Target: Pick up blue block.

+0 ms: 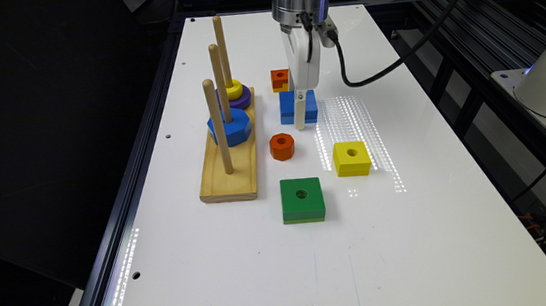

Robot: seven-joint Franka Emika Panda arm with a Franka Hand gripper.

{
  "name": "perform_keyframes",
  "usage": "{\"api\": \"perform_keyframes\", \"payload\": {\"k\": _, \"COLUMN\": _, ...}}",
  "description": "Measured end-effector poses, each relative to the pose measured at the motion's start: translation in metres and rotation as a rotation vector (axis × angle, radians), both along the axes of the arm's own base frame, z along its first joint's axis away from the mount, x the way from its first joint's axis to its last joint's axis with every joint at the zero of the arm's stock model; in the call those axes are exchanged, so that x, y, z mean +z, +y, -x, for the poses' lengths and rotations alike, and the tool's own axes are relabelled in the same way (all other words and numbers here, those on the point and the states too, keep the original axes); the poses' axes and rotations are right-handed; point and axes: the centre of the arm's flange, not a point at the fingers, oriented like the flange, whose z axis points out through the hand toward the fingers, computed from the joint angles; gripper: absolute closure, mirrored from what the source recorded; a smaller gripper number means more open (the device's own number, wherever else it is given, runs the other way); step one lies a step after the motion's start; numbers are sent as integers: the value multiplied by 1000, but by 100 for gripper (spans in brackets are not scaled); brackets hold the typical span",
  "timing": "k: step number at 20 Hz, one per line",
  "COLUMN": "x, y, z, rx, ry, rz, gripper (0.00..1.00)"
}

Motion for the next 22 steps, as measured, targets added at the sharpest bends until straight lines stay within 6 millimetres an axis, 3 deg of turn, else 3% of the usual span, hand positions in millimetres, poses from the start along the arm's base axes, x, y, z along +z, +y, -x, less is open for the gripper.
{"api": "perform_keyframes", "payload": {"k": 22, "x": -1, "y": 3, "z": -6, "rx": 3, "ry": -5, "rz": 0, "gripper": 0}}
